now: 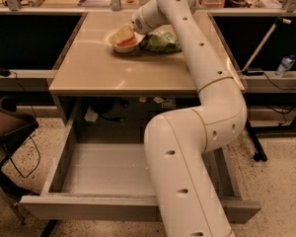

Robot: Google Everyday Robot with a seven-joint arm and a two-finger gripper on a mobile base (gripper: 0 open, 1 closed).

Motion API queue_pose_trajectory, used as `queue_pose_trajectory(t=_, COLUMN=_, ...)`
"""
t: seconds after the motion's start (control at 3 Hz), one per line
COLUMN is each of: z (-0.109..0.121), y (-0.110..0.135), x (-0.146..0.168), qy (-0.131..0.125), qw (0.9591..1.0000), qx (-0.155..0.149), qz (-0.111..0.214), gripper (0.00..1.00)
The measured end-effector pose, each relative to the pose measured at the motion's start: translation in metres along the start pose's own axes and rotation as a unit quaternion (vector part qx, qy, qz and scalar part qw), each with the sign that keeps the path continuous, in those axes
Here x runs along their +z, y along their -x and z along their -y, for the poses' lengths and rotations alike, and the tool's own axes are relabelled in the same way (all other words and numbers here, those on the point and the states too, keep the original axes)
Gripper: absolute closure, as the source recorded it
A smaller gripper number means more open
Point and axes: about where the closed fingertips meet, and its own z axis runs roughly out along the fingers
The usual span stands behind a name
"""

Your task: Place apple into top drawer

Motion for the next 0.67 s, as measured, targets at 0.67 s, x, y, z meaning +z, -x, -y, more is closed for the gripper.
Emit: queue_pose_trajectory(t=0.67, z=0.0000, y=0.0000, x=0.0001, qy=0.000, qw=1.0000, qx=0.000, qz=0.000, gripper=0.65)
